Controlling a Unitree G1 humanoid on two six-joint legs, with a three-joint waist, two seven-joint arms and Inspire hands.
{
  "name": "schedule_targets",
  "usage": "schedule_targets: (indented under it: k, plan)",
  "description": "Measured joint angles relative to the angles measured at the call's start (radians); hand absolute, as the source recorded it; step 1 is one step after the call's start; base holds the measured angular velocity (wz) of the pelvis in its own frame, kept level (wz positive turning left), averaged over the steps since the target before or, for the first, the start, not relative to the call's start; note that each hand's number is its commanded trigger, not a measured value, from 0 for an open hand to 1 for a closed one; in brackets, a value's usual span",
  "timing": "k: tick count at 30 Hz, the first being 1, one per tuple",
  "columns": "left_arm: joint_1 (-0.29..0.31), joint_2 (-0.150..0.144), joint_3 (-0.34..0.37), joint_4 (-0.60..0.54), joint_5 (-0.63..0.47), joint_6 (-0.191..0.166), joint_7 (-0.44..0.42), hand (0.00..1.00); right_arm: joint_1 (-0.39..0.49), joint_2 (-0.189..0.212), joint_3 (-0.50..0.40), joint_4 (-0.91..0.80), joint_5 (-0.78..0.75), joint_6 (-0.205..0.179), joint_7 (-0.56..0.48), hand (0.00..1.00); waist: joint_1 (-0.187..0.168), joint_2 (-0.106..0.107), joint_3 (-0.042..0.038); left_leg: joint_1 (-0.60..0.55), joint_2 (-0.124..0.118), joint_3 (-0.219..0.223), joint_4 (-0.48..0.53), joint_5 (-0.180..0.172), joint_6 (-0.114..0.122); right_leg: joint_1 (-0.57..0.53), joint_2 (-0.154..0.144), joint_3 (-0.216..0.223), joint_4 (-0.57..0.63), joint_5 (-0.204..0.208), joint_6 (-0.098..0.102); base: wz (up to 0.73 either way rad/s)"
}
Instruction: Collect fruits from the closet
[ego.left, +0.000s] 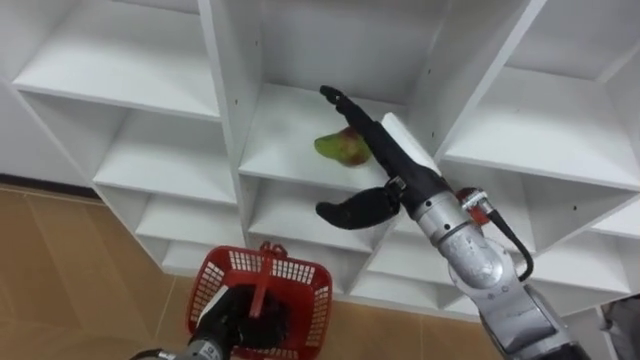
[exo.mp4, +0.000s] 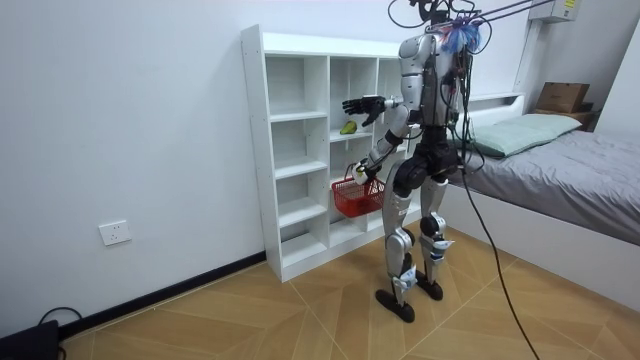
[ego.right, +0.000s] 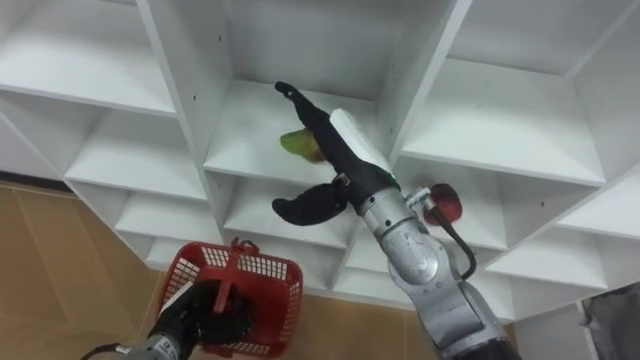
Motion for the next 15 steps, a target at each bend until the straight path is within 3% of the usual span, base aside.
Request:
schedule_targets:
  k: [4,8,11,15]
  plan:
    - [0.001,0.001,0.0,0.006,0.026,0.014,-0.016,1.0,-0.063,-0.011,-0.003,0.064,-0.002,0.004,-0.012,0.0,0.013,-0.003,-0.0008,-0.001,-0.001,-0.003,0.0,0.0,0.0,0.0,-0.007,-0.002,0.002,0.0,0.0,0.03]
    - [-0.001,0.014,0.0,0.006,0.026,0.029,-0.025,1.0,-0.139,-0.031,-0.005,0.163,0.014,0.027,-0.029,0.0,0.017,-0.026,-0.0016,-0.004,-0.003,-0.018,0.009,0.001,0.0,0.006,-0.008,-0.019,0.003,0.0,0.0,0.09]
    - [-0.001,0.023,-0.003,0.006,0.025,0.042,-0.04,1.0,-0.141,-0.056,-0.015,0.171,0.022,0.038,-0.034,0.0,0.026,-0.046,-0.0007,-0.007,-0.002,-0.031,0.014,0.0,0.0,0.011,-0.009,-0.03,0.003,0.0,0.0,0.15]
    - [-0.001,0.028,-0.002,0.002,0.026,0.049,-0.047,1.0,-0.142,-0.072,-0.028,0.173,0.052,0.043,-0.041,0.0,0.032,-0.051,-0.0002,-0.009,-0.004,-0.043,0.018,0.001,0.001,0.016,-0.015,-0.053,0.003,0.0,0.0,0.09]
